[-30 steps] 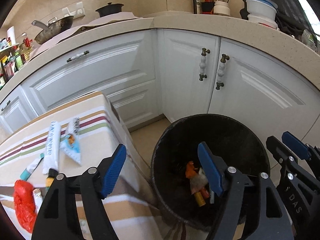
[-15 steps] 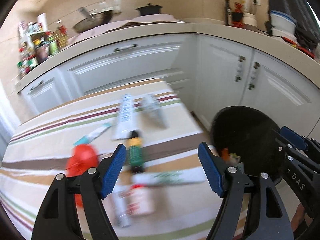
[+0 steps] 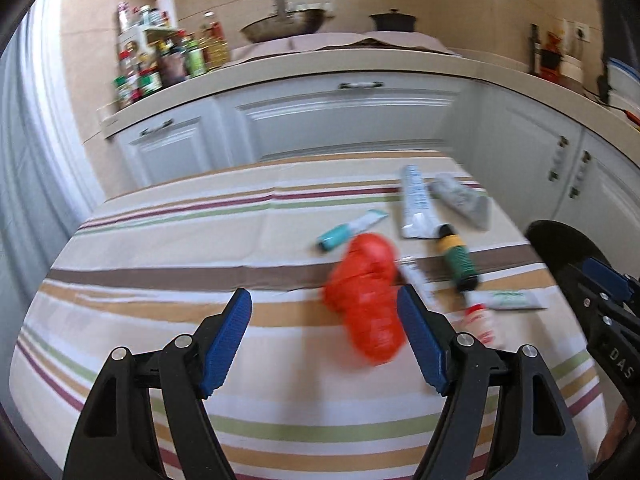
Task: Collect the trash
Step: 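Move both grippers back over the table toward the remaining trash, then close the right gripper on the white pill bottle while left gripper grasps red bag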
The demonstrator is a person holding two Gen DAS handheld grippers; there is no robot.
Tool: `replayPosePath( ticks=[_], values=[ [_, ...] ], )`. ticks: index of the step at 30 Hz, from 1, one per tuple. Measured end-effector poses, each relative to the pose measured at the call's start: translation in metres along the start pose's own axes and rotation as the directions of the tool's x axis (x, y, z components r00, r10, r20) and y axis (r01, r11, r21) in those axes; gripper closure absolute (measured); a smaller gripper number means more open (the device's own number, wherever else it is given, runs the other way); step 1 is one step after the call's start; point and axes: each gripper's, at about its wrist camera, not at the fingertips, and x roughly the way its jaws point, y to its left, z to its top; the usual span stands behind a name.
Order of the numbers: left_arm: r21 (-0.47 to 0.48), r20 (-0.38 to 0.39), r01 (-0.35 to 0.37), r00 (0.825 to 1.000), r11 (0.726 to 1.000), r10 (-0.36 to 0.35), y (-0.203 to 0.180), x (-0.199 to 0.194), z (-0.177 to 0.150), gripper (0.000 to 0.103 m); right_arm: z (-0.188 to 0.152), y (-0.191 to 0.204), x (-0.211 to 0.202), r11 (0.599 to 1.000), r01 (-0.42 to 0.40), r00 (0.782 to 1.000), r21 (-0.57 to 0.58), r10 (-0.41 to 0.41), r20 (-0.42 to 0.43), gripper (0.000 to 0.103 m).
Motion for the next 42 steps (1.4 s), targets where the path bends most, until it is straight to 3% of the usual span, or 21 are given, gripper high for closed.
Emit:
replayPosePath(
  ticks=[13, 25, 30, 35, 42],
  values=[
    [-0.088, -0.03, -0.067, 0.997, 0.994, 0.065, 0.063, 0.006, -0.018, 0.03, -0.004, 0.055, 0.018, 0.996, -0.048, 0.996, -0.077, 0.042, -0.081, 0.064],
    [-0.102, -0.048, -0.044, 0.998, 0.994, 0.04, 0.07, 0.011, -0.022, 0.03, -0.007, 0.063, 0.035, 0.996, -0.033, 0.985, -0.083, 0.018, -0.17, 0.065],
    [-0.105, -0.059, -0.039, 0.998, 0.994, 0.033, 0.07, 0.013, -0.024, 0.03, -0.01, 0.061, 0.042, 0.996, -0.056, 0.976, -0.07, 0.04, -0.214, 0.077],
    [-0.099, -0.061, -0.024, 0.998, 0.995, 0.018, 0.066, 0.013, -0.023, 0.03, -0.01, 0.06, 0.036, 0.996, -0.063, 0.98, -0.068, 0.049, -0.194, 0.077],
    [-0.1, -0.042, 0.034, 0.998, 0.994, -0.039, 0.051, 0.007, -0.018, 0.028, 0.0, 0.05, 0.013, 0.996, -0.043, 0.996, -0.08, 0.036, -0.086, 0.077]
  ],
)
